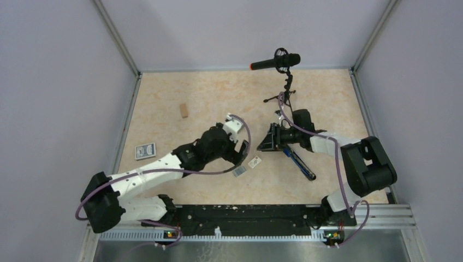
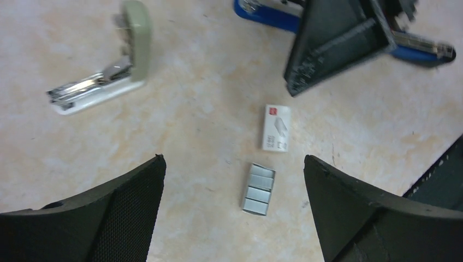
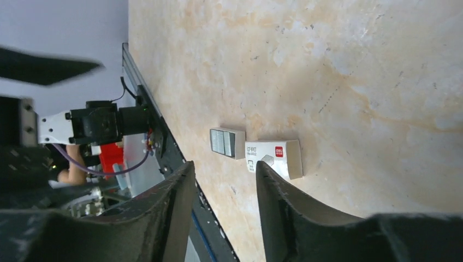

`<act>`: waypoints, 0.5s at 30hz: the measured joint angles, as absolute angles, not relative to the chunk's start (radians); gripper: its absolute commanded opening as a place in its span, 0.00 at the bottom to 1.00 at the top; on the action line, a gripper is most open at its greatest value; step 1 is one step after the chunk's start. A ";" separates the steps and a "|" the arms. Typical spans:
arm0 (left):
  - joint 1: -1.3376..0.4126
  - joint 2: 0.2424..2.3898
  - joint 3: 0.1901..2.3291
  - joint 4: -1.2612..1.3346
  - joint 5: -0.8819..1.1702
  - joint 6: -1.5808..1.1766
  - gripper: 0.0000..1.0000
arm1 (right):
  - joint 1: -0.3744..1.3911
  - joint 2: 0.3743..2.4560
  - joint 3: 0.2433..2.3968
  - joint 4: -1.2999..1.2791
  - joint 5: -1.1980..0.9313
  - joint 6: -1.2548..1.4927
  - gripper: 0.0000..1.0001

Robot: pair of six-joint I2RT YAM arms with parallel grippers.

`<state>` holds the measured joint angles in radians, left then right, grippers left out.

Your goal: Load the staples into the stapler

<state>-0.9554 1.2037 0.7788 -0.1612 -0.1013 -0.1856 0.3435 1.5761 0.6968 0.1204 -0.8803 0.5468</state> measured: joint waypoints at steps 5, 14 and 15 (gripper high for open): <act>-0.691 1.072 0.785 -0.179 -0.048 -0.222 0.99 | 0.353 1.495 0.697 0.028 -0.787 0.531 0.56; -0.427 0.874 0.758 -0.221 0.029 -0.221 0.99 | 0.549 1.380 0.770 -0.138 -0.502 0.490 0.65; -0.419 0.857 0.749 -0.233 0.022 -0.212 0.99 | 0.581 1.378 0.783 -0.151 -0.464 0.488 0.63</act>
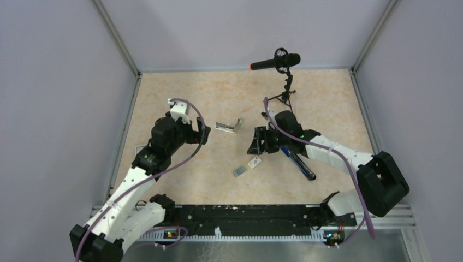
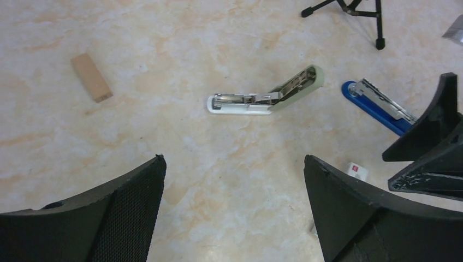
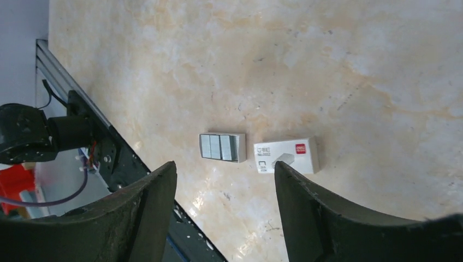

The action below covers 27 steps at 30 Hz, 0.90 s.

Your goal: Load the staples into the stapler

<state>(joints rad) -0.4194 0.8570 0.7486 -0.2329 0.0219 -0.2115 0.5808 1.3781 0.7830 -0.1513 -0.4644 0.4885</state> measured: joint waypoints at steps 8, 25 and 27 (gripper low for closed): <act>-0.412 0.595 0.641 -0.276 -0.156 -0.143 0.99 | 0.796 1.412 0.905 -0.247 -0.210 0.470 0.44; -0.412 0.458 0.632 -0.274 -0.317 -0.110 0.99 | 0.981 1.629 1.044 -0.353 0.019 0.463 0.34; -0.413 0.445 0.632 -0.274 -0.336 -0.110 0.99 | 0.982 1.635 1.045 -0.354 0.022 0.463 0.32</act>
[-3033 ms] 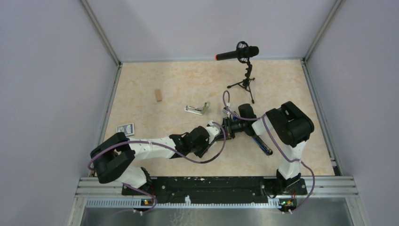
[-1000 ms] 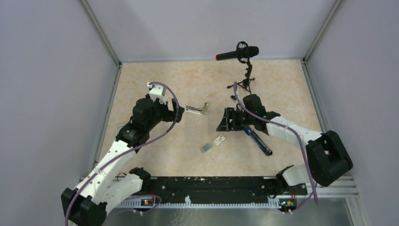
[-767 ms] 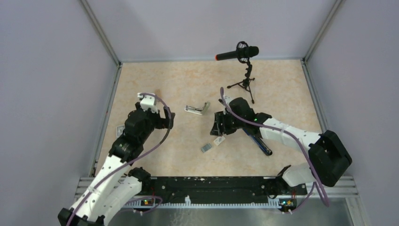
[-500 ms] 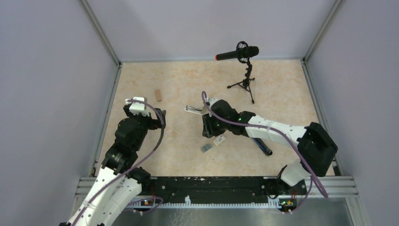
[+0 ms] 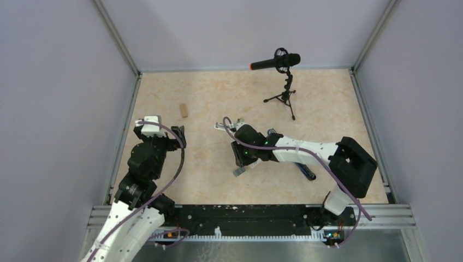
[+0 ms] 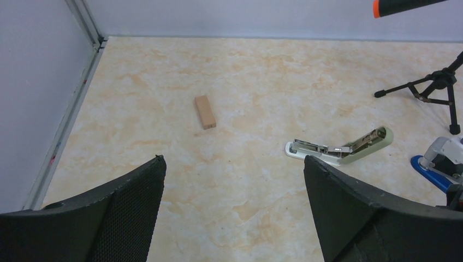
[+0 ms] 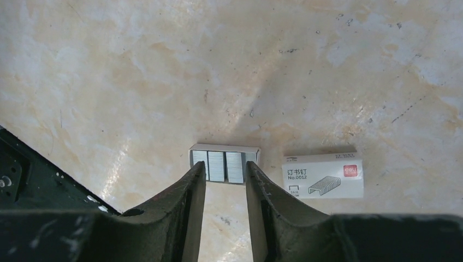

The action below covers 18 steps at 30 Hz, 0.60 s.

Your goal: Load the staples into the stapler

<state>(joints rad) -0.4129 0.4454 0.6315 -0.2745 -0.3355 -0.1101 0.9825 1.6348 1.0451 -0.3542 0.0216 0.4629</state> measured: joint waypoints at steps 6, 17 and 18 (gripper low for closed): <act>-0.413 0.435 0.630 -0.271 -0.357 -0.110 0.99 | 0.988 1.644 1.048 -0.364 0.025 0.463 0.31; -0.413 0.448 0.626 -0.270 -0.361 -0.110 0.99 | 1.007 1.666 1.048 -0.369 0.041 0.456 0.29; -0.413 0.447 0.626 -0.270 -0.361 -0.110 0.99 | 1.008 1.668 1.048 -0.371 0.043 0.454 0.29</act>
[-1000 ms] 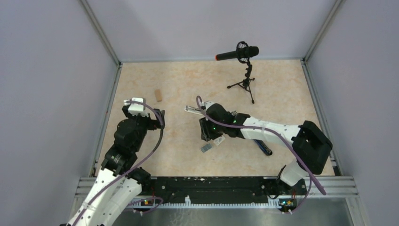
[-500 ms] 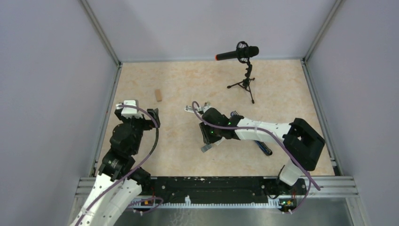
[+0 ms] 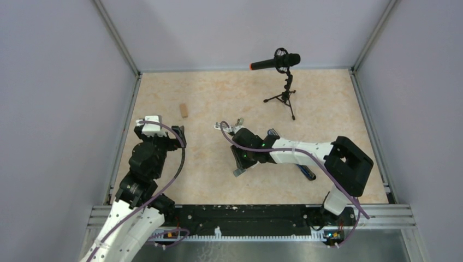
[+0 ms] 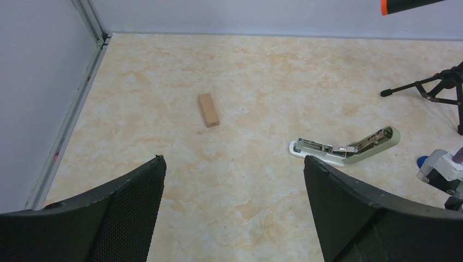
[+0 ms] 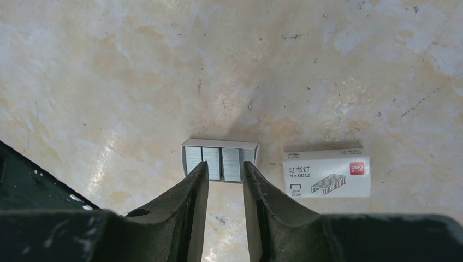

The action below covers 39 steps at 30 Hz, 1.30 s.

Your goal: Load the staples into the stapler

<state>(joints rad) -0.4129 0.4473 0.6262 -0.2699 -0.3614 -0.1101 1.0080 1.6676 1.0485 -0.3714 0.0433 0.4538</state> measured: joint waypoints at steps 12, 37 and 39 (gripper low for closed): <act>-0.413 0.447 0.626 -0.270 -0.361 -0.110 0.99 | 1.019 1.679 1.049 -0.390 0.044 0.453 0.25; -0.413 0.447 0.626 -0.270 -0.361 -0.109 0.99 | 1.029 1.735 1.082 -0.411 0.063 0.445 0.24; -0.413 0.447 0.626 -0.270 -0.361 -0.110 0.99 | 1.032 1.740 1.082 -0.413 0.064 0.445 0.23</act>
<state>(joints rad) -0.4129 0.4473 0.6262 -0.2699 -0.3614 -0.1097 1.0317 1.7405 1.0824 -0.4129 0.0639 0.4446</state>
